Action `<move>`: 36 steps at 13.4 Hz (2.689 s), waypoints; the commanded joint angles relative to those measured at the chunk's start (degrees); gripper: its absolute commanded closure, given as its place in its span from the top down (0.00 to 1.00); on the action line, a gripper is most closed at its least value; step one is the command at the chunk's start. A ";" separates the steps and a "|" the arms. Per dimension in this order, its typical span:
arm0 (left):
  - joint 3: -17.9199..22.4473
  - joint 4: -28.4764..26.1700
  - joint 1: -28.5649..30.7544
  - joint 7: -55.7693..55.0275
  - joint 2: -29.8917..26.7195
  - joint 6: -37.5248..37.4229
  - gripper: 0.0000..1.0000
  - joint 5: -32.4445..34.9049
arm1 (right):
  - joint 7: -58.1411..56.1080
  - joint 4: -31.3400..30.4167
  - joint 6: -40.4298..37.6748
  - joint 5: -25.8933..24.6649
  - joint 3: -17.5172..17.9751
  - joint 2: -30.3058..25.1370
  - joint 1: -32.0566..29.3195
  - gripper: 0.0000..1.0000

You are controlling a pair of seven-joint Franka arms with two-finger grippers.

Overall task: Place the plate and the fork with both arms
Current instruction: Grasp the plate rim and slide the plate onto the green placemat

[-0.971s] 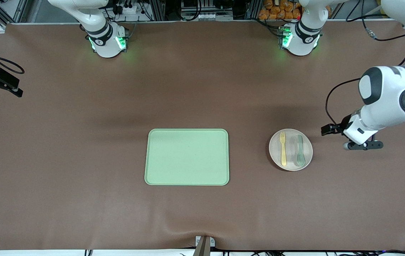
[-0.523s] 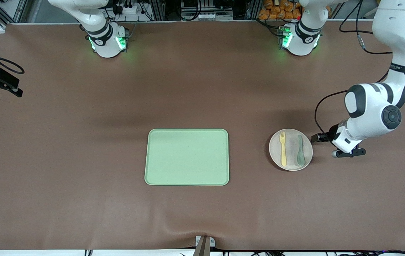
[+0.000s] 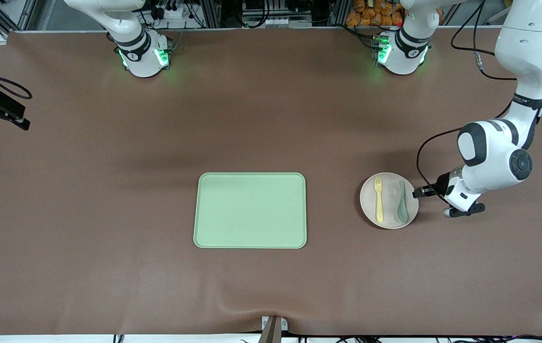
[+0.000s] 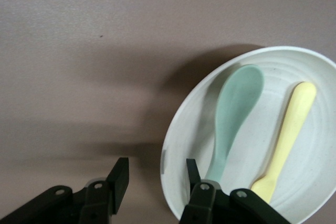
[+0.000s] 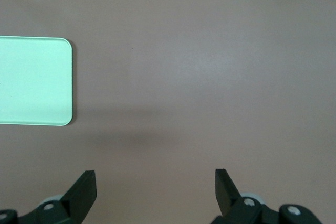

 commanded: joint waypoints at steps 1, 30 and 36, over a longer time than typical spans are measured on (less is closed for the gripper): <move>-0.30 2.10 -0.63 -0.65 2.74 2.00 0.49 -2.51 | -0.64 0.79 -0.60 1.01 0.87 0.36 -1.61 1.00; -9.97 22.57 -20.93 -22.18 12.41 0.76 0.00 -0.76 | -0.64 0.96 -0.16 0.93 0.87 0.63 -1.44 1.00; -8.48 24.25 -26.11 -27.02 17.95 9.38 0.00 -1.02 | -0.73 0.96 0.28 1.01 0.96 1.33 -0.91 1.00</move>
